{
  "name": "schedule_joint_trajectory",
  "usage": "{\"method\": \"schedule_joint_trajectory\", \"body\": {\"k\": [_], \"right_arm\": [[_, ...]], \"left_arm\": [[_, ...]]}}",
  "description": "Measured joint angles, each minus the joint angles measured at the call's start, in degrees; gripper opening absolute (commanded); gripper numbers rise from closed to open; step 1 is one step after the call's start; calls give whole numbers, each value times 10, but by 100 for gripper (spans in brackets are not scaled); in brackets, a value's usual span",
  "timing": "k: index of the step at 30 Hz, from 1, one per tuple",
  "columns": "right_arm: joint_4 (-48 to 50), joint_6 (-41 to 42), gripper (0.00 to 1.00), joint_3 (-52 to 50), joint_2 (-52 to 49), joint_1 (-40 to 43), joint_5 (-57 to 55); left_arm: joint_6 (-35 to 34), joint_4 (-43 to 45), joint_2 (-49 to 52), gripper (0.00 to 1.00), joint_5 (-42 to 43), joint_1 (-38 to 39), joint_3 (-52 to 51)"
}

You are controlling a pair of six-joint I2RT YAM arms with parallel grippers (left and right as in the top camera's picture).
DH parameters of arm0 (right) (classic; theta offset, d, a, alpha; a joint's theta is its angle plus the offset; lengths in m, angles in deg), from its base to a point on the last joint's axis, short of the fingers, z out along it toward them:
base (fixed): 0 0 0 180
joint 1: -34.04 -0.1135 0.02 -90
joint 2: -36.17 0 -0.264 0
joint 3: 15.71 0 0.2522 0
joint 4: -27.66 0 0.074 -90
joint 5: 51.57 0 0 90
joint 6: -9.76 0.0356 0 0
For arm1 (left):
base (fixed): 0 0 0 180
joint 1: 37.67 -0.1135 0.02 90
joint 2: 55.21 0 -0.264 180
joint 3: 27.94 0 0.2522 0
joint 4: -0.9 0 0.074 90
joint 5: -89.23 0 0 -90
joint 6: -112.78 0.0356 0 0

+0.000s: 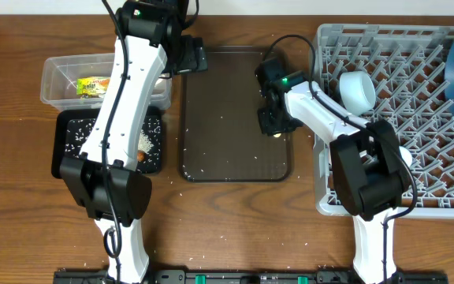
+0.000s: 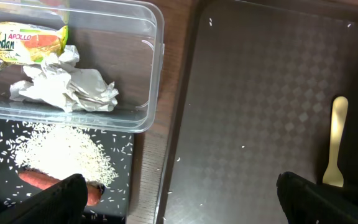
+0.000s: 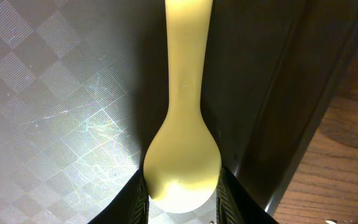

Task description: Sort waste into correct bins and load items into the dishwasher rack

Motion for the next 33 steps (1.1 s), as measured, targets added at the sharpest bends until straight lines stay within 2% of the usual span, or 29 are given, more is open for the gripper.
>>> {"method": "schedule_joint_trajectory", "body": {"k": [10,18,24,33], "right_arm": [[-12,-14,6,1,19,0,3],[-22,-21,7,1,134,0,5],[-32,-22,7,1,183,4,5],[-57,-23,7,1,204,79,0]], "left_arm": [[0,0,0,100,0,0,0],[0,0,0,100,0,0,0],[0,0,0,100,0,0,0],[0,0,0,100,0,0,0]]}}
